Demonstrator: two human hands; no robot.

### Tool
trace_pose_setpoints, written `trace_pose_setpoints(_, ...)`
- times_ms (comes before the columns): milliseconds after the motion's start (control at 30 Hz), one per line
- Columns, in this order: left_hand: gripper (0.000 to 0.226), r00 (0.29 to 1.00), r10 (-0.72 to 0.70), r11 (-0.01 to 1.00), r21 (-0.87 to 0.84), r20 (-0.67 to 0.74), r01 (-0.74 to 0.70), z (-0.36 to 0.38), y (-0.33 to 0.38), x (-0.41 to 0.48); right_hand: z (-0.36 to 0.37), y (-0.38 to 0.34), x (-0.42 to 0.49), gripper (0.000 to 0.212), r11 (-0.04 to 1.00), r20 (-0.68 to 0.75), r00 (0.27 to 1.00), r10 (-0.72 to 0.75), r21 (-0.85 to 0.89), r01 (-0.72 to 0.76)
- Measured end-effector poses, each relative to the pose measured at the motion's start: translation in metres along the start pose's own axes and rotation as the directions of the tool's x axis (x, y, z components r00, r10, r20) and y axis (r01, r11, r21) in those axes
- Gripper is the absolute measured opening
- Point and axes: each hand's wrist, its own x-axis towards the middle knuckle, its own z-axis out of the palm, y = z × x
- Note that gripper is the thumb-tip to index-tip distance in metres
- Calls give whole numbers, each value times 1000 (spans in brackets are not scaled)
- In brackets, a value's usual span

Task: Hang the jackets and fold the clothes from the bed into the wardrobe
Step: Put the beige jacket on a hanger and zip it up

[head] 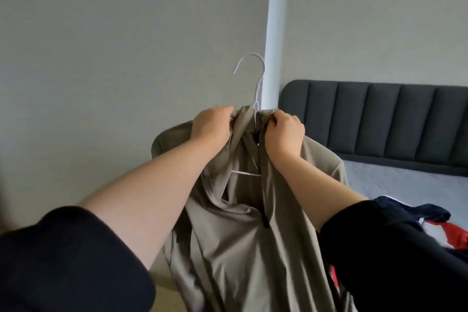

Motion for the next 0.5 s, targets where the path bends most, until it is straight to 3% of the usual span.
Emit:
trace_pose_setpoints(67,14,982,54,997,72,-179,-42,-46,-5,17,-13,-37,21,18,996,-113,992,-48,74,56)
trace_pose_setpoints(167,7,807,184,983,94,-561,-159,-106,-13,27,-35,-89,42,16,943,-337,929,-152,233,239)
trace_pose_setpoints(233,7,742,174,984,94,-647,-149,-136,-21,30,-46,-119,53,17,900,-394,890,-230,261,348)
trace_pose_setpoints(267,6,763,149,989,100,-629,-111,-150,-27,33,-48,-132,60,18,891,-379,887,-263,256,374)
trace_pose_setpoints(300,6,827,102,993,112,-553,-47,-162,-35,37,-47,-143,66,20,897,-329,904,-272,254,362)
trace_pose_setpoints(367,14,988,-24,974,217,-153,57,-181,-55,42,-41,-158,71,24,925,-142,967,-210,292,243)
trace_pose_setpoints(400,19,992,-69,968,246,104,41,-190,-65,43,-36,-163,68,25,930,-69,980,-187,310,199)
trace_pose_setpoints(433,26,959,-95,969,245,266,28,-198,-74,43,-30,-167,60,25,927,-34,981,-192,321,193)
trace_pose_setpoints(500,37,949,-111,977,205,296,50,-211,-92,34,-16,-175,43,20,919,5,975,-224,335,209)
